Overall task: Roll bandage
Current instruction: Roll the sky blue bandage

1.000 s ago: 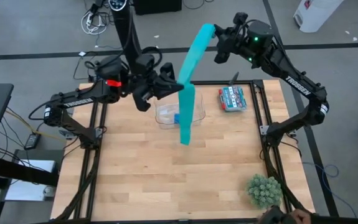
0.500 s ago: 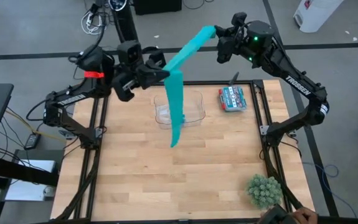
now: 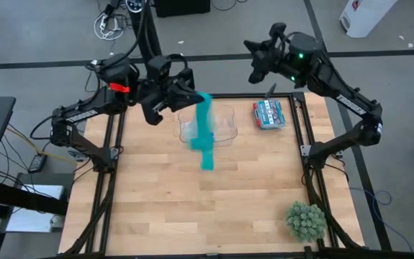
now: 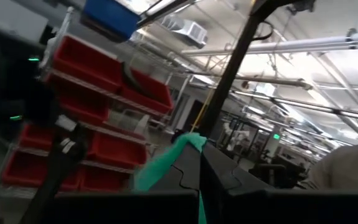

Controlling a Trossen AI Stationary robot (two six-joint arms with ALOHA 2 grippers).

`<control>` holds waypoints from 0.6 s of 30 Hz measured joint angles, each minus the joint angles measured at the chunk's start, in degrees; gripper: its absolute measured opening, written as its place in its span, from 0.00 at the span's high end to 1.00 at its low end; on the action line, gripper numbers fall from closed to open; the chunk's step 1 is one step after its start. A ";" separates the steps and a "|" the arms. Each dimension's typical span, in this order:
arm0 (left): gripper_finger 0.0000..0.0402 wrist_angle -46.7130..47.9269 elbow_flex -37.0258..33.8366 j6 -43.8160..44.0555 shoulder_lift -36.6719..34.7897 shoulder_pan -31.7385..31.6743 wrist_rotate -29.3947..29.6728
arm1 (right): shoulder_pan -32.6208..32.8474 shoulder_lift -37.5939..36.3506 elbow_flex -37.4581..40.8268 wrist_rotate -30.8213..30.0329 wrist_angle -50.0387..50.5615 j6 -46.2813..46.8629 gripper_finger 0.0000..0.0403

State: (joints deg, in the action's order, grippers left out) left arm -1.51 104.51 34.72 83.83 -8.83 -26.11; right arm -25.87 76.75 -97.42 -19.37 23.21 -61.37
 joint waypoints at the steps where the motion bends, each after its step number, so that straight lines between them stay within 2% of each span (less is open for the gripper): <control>1: 0.99 0.01 0.00 -0.02 0.05 -0.10 0.19 | 0.89 -0.21 0.02 -0.57 0.70 2.26 1.00; 8: 0.99 1.30 -0.02 0.24 0.13 -0.14 0.68 | 5.85 -4.00 0.01 -0.33 2.61 23.52 1.00; 10: 0.99 1.61 -0.02 1.26 0.19 -0.14 0.66 | 6.98 -4.93 0.01 1.65 5.13 28.80 0.99; 14: 0.99 1.86 -0.02 3.06 0.21 -0.17 0.73 | 8.58 -6.51 0.01 10.04 9.03 38.69 0.97; 18: 0.99 4.19 -0.02 2.95 0.19 -0.17 1.74 | 9.27 -7.02 0.01 22.84 11.40 48.33 0.93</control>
State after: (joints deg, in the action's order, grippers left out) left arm 2.68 104.49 37.66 84.02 -8.99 -24.36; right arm -16.60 69.73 -97.41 3.47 34.61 -13.04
